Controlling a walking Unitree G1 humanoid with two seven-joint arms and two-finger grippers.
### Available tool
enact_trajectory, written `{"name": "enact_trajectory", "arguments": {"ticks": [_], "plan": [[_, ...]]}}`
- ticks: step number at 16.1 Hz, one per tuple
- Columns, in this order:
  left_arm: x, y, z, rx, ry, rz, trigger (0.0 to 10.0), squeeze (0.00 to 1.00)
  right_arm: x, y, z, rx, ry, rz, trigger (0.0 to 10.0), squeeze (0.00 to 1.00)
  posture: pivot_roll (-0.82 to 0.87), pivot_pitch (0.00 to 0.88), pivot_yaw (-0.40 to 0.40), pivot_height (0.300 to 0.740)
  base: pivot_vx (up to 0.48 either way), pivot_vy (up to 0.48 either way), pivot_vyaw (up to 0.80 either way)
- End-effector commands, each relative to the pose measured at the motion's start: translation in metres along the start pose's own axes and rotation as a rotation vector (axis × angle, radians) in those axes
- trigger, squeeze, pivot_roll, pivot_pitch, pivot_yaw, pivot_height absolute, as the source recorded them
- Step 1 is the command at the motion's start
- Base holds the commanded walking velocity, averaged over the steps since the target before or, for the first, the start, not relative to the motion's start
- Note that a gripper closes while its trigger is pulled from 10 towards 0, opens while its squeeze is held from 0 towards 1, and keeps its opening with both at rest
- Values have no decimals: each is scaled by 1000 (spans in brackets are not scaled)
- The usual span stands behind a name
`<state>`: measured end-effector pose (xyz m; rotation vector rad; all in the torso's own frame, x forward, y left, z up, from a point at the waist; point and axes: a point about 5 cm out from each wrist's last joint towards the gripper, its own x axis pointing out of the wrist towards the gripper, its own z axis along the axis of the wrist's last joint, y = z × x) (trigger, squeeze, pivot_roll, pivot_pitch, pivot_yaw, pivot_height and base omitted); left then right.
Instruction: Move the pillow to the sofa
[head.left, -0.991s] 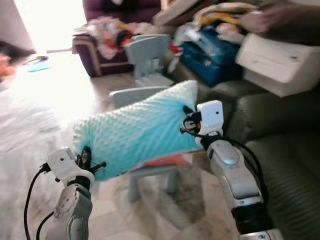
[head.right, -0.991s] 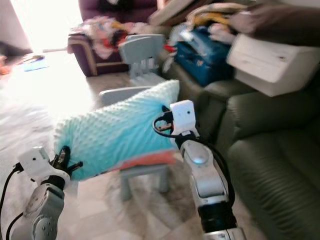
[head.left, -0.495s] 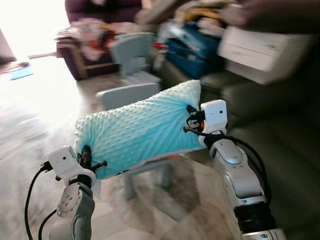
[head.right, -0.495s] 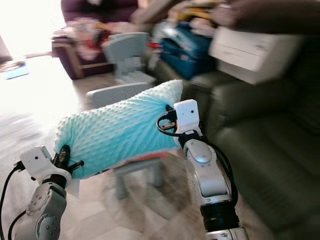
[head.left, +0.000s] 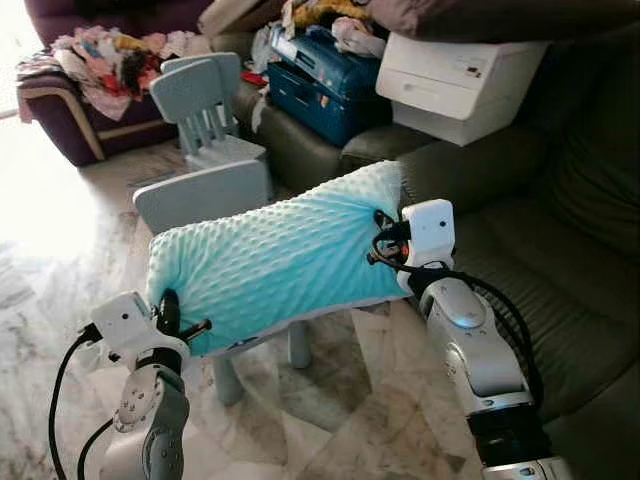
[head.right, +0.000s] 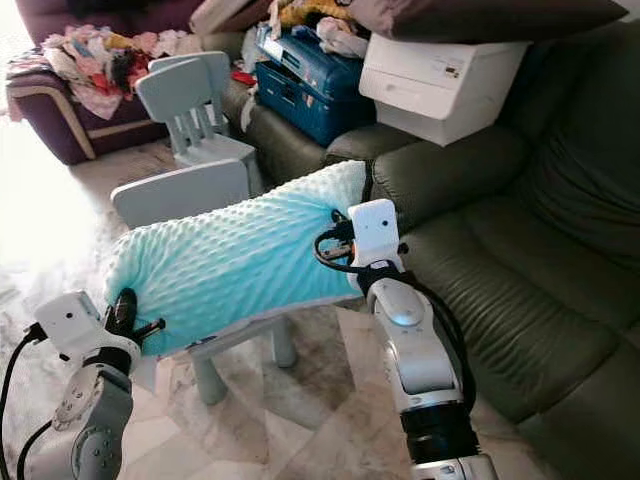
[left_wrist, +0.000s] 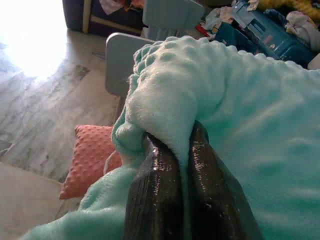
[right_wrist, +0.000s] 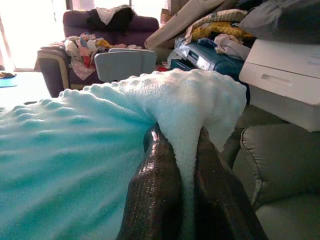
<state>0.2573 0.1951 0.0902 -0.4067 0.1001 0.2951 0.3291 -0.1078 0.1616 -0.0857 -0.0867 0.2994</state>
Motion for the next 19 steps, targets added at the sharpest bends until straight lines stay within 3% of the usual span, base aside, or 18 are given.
{"name": "enact_trajectory", "arguments": {"ticks": [1,3,7,9,19], "plan": [[1,4,3,14,-15,8,10000,0,1,-3,6,1,-18,-18,10000,0,-165,0,32,740,0,0,-800],[2,5,2,8,-12,-9,10000,0,1,-3,6,2,-19,-18,10000,0,-166,0,34,740,0,0,-800],[4,-2,8,81,-45,-79,10000,0,1,-3,6,4,-15,-17,10000,0,-164,0,32,740,0,0,-800],[6,-2,11,100,-53,-57,10000,0,1,-3,6,2,-15,-17,10000,0,-165,0,32,740,0,0,-800],[4,-7,5,34,-22,-94,10000,0,1,-4,5,11,0,-17,10000,0,-172,0,30,740,0,0,-720]]}}
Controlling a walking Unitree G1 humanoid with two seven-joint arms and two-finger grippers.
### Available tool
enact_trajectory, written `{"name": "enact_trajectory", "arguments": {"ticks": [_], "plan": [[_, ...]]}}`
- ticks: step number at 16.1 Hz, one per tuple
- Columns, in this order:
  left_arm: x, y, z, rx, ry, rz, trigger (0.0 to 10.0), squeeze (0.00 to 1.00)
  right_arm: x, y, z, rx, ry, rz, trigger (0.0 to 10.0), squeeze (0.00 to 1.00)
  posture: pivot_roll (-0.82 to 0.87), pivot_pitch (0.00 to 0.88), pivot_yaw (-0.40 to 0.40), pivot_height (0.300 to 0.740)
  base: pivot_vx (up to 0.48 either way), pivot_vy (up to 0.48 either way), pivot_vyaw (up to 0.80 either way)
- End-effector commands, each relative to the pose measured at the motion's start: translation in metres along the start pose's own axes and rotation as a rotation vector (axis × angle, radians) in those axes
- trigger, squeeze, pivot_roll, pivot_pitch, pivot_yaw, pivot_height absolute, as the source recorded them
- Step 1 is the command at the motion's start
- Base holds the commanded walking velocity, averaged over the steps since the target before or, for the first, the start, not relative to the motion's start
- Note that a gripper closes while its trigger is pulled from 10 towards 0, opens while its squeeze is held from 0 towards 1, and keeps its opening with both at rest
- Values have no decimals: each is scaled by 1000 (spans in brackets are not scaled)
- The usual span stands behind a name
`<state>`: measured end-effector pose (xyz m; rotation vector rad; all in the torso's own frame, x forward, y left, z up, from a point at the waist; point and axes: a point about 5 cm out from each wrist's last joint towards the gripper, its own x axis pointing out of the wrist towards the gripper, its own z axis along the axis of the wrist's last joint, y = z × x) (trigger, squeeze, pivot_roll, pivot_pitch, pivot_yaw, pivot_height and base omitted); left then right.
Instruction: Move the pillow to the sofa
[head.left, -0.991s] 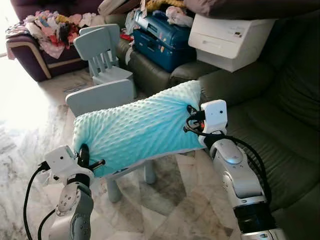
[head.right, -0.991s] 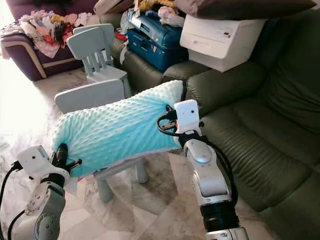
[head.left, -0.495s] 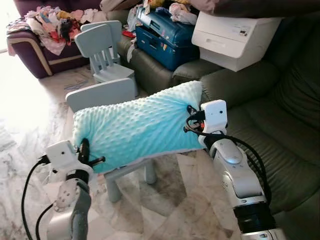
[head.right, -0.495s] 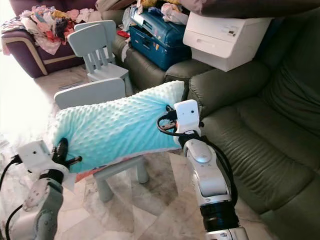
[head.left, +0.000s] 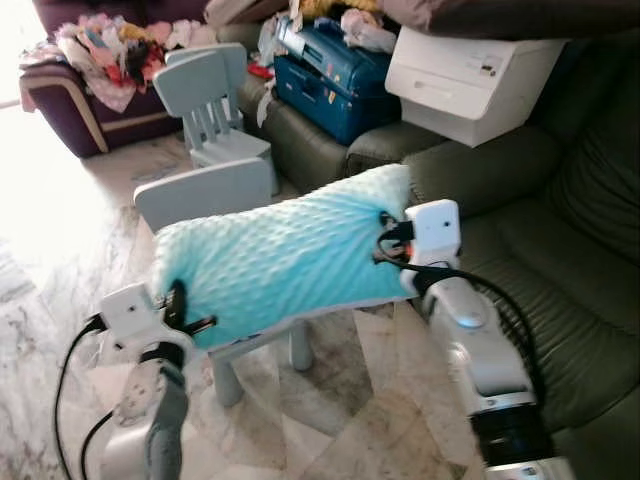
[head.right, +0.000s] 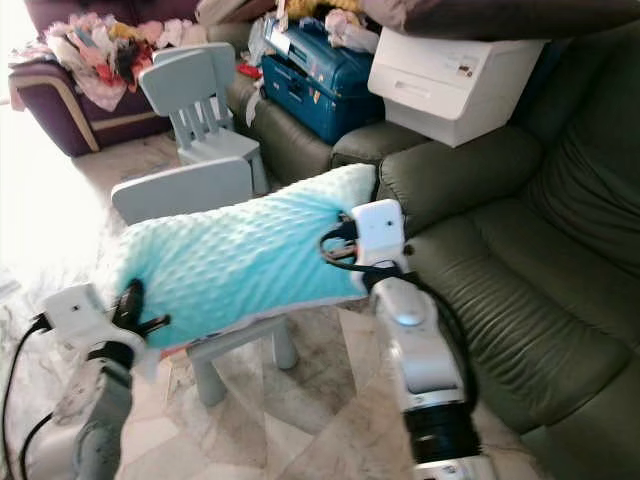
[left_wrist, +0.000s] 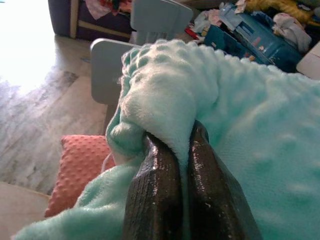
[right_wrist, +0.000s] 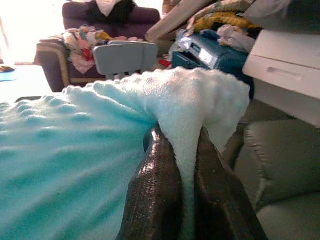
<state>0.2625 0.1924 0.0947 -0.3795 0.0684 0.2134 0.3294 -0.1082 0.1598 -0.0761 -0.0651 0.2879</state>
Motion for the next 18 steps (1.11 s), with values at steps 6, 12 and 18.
{"name": "enact_trajectory", "arguments": {"ticks": [6,12,18], "plan": [[2,-1,1,-10,-1,-16,10000,0,1,-4,7,2,-16,-9,10000,0,-176,0,31,740,0,0,-800],[1,-2,0,-8,9,-21,10000,0,1,-4,7,7,-15,-7,10000,0,-174,0,31,740,0,0,-800],[0,-4,-2,-14,17,-24,10000,0,0,-2,7,-28,-27,7,10000,0,-175,0,29,740,0,0,-517]]}}
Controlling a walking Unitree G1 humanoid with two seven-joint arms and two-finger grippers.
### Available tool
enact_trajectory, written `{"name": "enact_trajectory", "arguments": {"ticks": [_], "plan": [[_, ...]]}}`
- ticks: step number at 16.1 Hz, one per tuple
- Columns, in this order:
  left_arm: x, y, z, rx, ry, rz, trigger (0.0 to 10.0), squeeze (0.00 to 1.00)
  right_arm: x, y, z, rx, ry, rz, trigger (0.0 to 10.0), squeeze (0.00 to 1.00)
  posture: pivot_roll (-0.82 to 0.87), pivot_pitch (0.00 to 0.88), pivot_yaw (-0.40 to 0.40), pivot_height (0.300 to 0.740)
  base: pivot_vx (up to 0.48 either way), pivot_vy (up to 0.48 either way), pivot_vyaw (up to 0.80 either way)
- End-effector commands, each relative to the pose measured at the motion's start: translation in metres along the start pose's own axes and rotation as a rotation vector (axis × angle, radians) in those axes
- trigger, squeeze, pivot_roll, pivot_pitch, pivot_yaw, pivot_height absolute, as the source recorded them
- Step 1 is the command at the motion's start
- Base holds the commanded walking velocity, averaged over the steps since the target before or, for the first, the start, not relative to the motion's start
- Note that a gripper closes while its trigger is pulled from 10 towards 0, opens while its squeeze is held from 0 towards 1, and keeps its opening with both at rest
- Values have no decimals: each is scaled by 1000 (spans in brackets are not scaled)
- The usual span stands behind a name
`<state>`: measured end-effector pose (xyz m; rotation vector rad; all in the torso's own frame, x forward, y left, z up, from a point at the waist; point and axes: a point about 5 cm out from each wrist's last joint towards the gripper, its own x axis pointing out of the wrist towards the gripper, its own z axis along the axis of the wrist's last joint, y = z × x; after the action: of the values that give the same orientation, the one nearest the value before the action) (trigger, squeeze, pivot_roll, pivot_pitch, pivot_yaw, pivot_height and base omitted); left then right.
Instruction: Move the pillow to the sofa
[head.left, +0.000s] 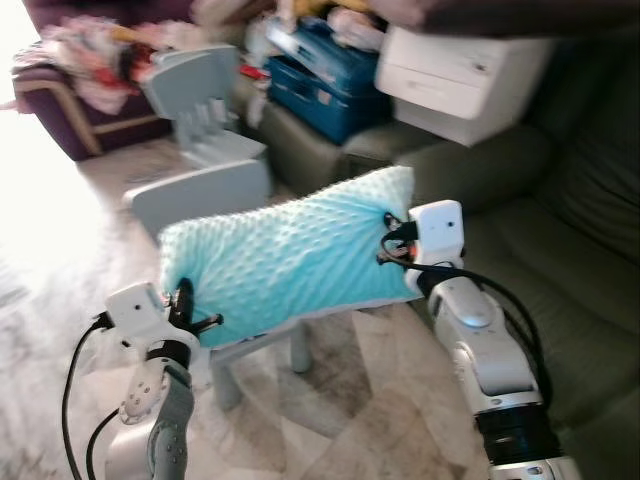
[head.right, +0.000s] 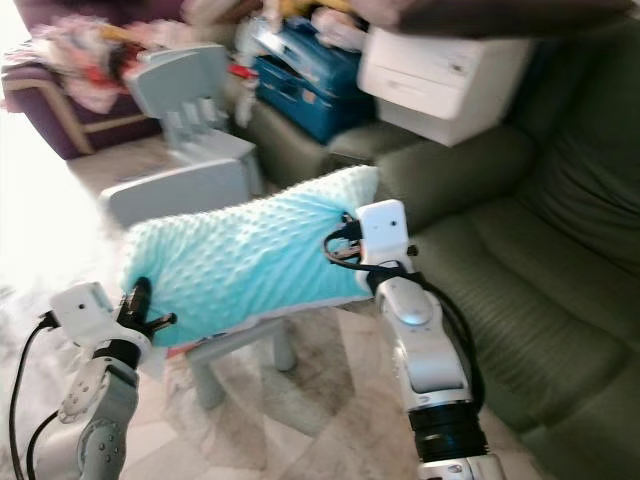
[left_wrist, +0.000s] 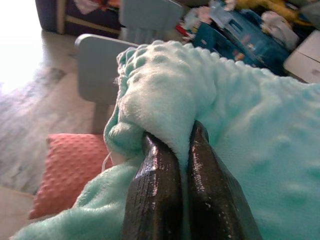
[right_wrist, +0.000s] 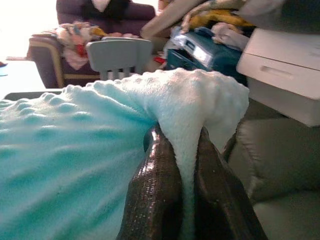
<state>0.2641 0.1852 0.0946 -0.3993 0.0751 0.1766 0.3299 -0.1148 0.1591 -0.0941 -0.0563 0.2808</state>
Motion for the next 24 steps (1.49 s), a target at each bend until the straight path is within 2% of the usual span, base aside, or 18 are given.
{"name": "enact_trajectory", "arguments": {"ticks": [1,7,24], "plan": [[-1,2,-1,-5,9,6,10000,0,1,4,8,-6,-37,11,10000,0,-174,0,29,740,0,0,0],[-2,1,-2,-8,13,1,10000,0,1,3,8,-7,-33,9,10000,0,-177,0,29,740,0,0,0],[-2,3,-1,-15,6,19,10000,0,0,3,8,-10,-29,7,10000,0,-182,0,28,740,0,-271,0]]}}
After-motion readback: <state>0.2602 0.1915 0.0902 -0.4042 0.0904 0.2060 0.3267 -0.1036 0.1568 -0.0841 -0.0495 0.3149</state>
